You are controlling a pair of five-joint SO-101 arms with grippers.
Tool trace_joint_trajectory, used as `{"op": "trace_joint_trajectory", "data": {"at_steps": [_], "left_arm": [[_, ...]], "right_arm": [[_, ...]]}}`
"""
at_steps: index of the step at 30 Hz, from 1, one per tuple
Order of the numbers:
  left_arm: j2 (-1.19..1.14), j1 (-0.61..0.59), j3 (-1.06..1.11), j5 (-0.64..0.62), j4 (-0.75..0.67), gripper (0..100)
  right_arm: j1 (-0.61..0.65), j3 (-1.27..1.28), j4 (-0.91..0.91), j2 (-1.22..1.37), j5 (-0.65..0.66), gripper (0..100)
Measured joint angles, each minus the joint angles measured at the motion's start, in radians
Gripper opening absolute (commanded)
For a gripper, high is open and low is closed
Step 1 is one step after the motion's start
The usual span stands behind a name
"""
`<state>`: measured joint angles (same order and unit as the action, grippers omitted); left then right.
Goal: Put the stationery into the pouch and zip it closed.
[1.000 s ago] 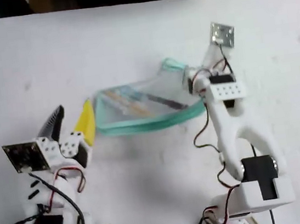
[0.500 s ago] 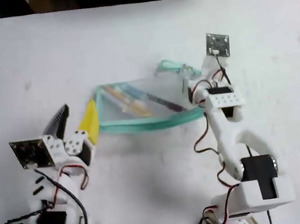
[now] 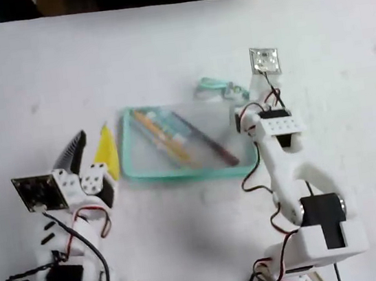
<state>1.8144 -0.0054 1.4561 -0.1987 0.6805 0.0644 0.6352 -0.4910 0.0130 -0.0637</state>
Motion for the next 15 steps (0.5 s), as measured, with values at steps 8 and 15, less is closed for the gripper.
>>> {"op": "trace_joint_trajectory", "data": {"at_steps": [8,15], "left_arm": [[0.000,0.000,0.000,0.000,0.000,7],[0.002,0.000,0.000,0.031,-0.026,2]], "right_arm": [[0.000,0.000,-0.005,-0.008,0.000,31.8],[-0.040,0.000,-0.006,-0.020,0.000,23.7]]}}
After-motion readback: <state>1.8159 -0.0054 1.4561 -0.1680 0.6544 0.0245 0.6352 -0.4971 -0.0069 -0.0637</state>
